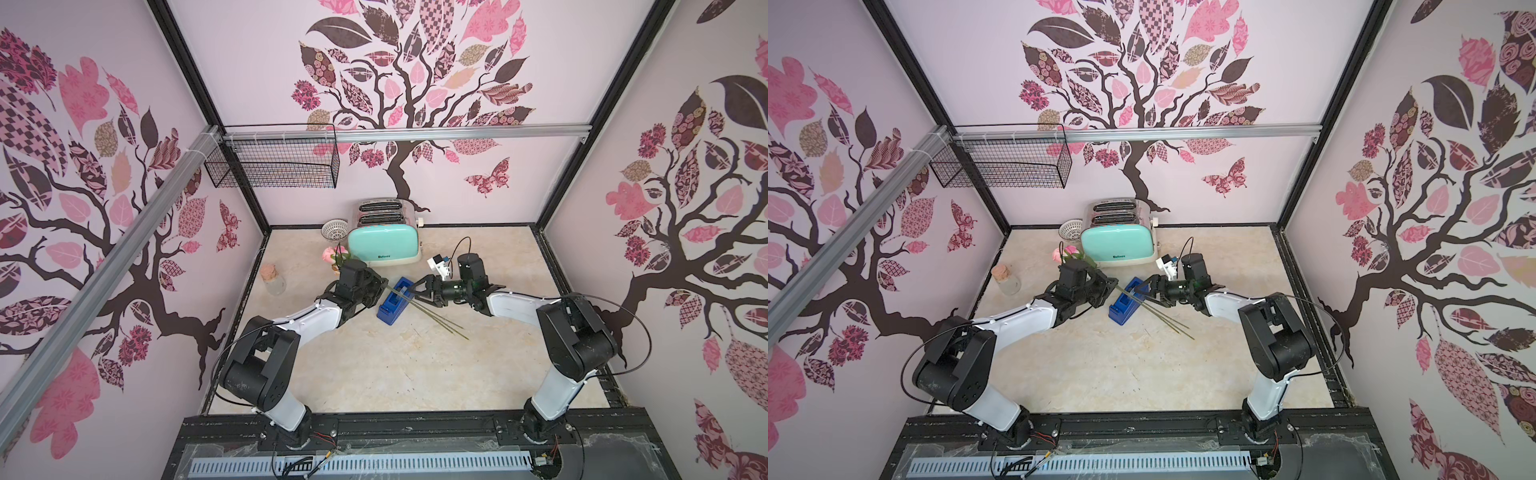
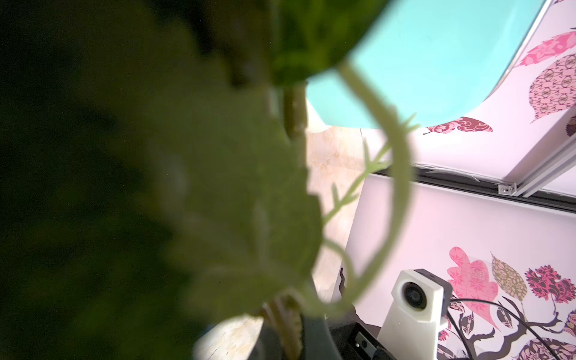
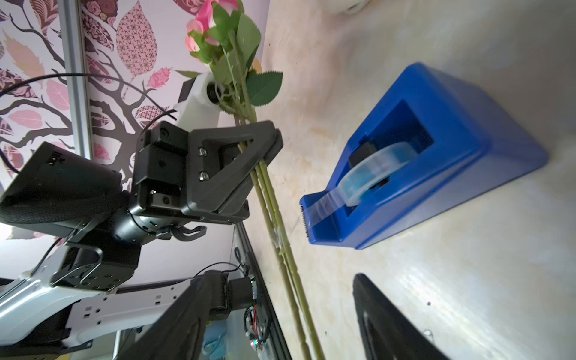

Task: Wrap bouquets with tape
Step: Wrap the tape around the bouquet.

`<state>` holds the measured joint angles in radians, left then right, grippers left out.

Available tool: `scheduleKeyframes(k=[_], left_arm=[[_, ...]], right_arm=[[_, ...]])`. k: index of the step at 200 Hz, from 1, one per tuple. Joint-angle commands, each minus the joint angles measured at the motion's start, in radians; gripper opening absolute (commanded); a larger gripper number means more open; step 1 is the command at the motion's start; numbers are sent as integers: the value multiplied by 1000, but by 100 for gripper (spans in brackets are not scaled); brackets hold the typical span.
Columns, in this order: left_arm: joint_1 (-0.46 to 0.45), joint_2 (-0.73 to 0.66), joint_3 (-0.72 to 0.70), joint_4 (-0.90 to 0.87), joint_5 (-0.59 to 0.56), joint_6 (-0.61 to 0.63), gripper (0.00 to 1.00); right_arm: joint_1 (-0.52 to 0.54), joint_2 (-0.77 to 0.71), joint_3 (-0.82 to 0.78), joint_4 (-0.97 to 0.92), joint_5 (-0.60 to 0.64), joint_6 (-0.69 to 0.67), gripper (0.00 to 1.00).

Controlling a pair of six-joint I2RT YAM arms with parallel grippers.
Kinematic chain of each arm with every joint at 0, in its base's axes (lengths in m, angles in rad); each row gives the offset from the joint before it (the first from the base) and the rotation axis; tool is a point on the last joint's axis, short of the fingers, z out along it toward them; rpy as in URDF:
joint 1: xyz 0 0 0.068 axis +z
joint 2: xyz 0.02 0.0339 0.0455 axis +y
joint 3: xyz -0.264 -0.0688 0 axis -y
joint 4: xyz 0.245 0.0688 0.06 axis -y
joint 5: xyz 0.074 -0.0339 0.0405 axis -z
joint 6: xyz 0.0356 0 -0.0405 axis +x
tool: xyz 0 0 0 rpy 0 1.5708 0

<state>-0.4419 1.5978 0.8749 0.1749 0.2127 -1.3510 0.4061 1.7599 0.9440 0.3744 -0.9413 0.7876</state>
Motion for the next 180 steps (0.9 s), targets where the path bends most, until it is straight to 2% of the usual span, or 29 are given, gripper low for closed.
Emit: scheduleKeyframes(k=[1, 13, 28, 40, 59, 94, 180], left_arm=[[2, 7, -6, 35, 7, 12, 0], [2, 8, -6, 38, 7, 12, 0], [2, 10, -3, 41, 8, 13, 0], [2, 10, -2, 41, 7, 16, 0], [2, 10, -1, 41, 7, 20, 0], [2, 14, -3, 49, 9, 20, 0], [2, 20, -2, 63, 14, 15, 0]], right_arm=[[9, 47, 38, 8, -103, -3, 67], [15, 62, 45, 6, -119, 3, 63], [21, 77, 39, 18, -126, 15, 53], [23, 85, 29, 40, -132, 31, 49], [24, 98, 16, 115, -150, 82, 46], [29, 135, 7, 249, -188, 184, 30], [37, 171, -1, 320, -207, 223, 22]])
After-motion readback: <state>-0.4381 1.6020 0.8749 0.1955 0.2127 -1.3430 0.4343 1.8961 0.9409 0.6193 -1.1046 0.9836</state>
